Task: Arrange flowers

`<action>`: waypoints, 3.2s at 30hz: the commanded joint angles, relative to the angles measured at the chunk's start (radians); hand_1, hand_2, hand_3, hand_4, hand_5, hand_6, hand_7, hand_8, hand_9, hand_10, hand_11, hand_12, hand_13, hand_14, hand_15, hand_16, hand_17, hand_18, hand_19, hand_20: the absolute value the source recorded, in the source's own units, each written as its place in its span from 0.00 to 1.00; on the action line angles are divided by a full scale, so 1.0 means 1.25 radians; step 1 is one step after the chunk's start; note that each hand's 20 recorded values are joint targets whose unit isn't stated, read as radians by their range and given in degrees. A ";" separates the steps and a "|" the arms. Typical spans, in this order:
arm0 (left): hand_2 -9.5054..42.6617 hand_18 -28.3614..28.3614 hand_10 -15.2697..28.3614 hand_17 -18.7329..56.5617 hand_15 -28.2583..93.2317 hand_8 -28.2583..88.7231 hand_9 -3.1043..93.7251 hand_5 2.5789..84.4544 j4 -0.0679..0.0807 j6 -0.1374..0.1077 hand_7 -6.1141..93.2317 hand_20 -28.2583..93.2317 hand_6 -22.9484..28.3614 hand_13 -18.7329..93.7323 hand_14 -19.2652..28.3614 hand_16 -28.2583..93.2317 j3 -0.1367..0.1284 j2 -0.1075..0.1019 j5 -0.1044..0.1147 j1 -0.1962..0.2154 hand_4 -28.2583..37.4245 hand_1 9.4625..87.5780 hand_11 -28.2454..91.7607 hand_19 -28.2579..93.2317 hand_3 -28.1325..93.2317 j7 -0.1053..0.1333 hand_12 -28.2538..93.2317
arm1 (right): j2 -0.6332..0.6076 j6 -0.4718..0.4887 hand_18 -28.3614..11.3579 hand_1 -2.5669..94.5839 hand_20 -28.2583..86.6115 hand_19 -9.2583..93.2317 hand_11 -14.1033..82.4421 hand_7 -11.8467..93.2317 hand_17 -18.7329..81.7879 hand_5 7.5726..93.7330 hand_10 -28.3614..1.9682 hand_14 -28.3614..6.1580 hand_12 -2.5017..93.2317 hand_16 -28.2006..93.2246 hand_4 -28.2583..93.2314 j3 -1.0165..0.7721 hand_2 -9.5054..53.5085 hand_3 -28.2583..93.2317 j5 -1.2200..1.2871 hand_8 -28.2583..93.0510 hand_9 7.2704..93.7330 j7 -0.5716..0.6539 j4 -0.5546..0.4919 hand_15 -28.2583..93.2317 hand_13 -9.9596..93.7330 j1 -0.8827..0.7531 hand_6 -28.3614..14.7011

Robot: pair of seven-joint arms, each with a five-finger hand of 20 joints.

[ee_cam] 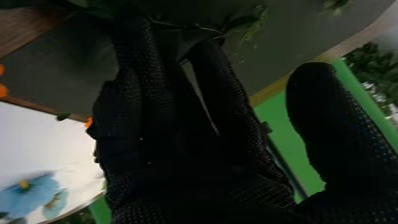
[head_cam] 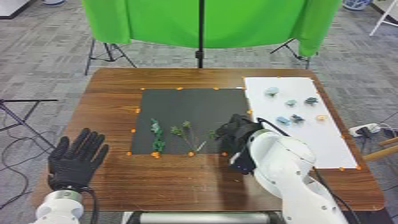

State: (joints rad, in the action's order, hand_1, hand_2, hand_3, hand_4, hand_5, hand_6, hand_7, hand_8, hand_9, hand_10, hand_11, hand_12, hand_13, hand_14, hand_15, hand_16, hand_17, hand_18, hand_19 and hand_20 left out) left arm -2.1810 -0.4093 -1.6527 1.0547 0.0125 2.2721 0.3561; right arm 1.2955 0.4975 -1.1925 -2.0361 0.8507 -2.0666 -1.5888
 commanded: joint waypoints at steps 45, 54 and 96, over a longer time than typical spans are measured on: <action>0.54 0.73 0.68 0.18 0.49 0.15 0.45 0.54 0.002 -0.043 0.22 0.34 0.63 0.46 0.68 0.18 0.006 0.004 0.025 0.006 0.00 0.19 0.45 0.55 0.85 0.010 0.32 | -0.016 -0.006 0.03 0.29 0.43 0.96 0.23 0.16 0.58 0.62 0.09 0.21 0.12 0.37 0.07 -0.006 0.36 0.82 0.057 0.14 0.72 0.071 0.002 0.43 0.81 -0.027 0.35; 0.54 0.73 0.68 0.18 0.49 0.15 0.45 0.54 -0.003 -0.033 0.22 0.34 0.63 0.46 0.68 0.18 0.004 0.003 0.030 0.025 0.00 0.19 0.45 0.55 0.84 0.019 0.31 | -0.053 0.068 0.03 0.28 0.43 0.94 0.20 0.16 0.50 0.64 0.10 0.18 0.10 0.36 0.07 -0.006 0.36 0.84 -0.001 0.14 0.53 0.020 -0.016 0.44 0.63 -0.024 0.36; 0.54 0.73 0.68 0.18 0.49 0.15 0.44 0.54 0.005 -0.010 0.21 0.34 0.63 0.46 0.68 0.18 0.006 0.003 0.019 0.005 0.00 0.19 0.45 0.55 0.84 -0.001 0.31 | -0.053 0.085 0.04 0.28 0.49 0.91 0.23 0.17 0.45 0.67 0.11 0.18 0.17 0.36 0.06 0.030 0.37 0.83 0.018 0.15 0.57 0.031 0.016 0.59 0.59 0.023 0.40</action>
State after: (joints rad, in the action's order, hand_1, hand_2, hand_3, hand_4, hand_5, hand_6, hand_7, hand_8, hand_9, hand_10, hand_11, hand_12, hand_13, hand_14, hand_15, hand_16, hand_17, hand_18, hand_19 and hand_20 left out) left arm -2.1784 -0.4246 -1.6440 1.0473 0.0316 2.2718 0.3601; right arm 1.2717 0.6041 -1.1467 -2.0137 0.8647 -2.0153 -1.4934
